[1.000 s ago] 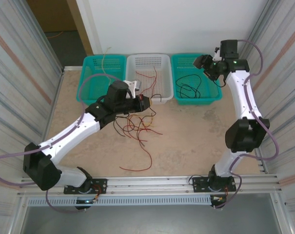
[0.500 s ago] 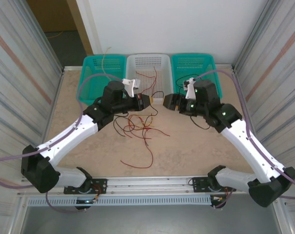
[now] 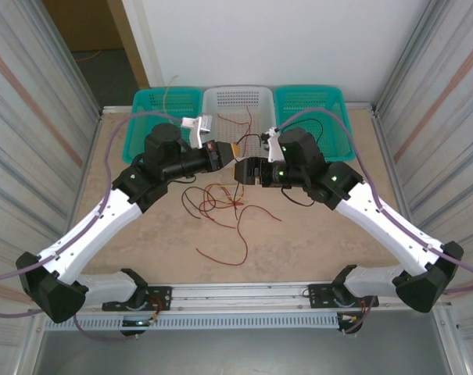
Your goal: Untangle the cables
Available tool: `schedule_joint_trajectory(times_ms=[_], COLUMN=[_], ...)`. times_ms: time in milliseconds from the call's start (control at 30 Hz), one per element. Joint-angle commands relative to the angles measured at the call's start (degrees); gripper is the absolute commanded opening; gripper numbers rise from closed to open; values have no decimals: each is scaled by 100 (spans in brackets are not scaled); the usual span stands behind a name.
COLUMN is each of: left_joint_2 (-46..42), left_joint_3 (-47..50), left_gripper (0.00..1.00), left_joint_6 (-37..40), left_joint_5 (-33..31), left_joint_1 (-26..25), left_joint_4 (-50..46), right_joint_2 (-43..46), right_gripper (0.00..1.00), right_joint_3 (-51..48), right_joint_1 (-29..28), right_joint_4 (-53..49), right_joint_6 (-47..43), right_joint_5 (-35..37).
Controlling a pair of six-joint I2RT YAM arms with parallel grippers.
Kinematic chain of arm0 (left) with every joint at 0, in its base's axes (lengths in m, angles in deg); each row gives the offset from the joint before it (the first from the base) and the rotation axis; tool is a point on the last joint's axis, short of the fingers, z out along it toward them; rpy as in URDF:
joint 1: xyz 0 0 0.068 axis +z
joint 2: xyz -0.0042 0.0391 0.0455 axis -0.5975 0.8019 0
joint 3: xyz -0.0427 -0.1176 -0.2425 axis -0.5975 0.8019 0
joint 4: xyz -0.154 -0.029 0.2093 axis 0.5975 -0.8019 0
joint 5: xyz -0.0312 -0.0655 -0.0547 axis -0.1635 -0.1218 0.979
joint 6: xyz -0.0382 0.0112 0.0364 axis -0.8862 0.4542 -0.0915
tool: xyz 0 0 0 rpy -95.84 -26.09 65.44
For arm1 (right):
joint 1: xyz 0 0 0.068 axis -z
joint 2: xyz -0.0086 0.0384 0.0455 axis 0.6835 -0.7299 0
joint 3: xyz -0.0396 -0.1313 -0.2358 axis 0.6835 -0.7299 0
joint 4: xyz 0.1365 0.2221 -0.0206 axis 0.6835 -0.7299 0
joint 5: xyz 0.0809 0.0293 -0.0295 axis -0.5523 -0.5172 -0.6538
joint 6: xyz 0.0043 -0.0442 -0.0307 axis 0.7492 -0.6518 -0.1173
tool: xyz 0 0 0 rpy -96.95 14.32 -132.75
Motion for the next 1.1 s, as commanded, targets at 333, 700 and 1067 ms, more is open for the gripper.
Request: schedule_joint_trajectory(times_ms=[333, 700, 1067], left_joint_2=[-73, 58, 101], left_joint_3=[-350, -490, -552], left_gripper=[0, 0, 0], left_joint_6=[95, 136, 208], left_joint_5=[322, 718, 855], left_joint_1=[353, 355, 359], left_joint_4=[-744, -1001, -995], right_joint_2=[13, -402, -473], right_gripper=[75, 62, 69], right_joint_3=[563, 933, 879], right_joint_1=[-185, -322, -396], right_joint_4=[-792, -677, -503], right_joint_6=[-736, -938, -1074], right_joint_5=[1006, 877, 293])
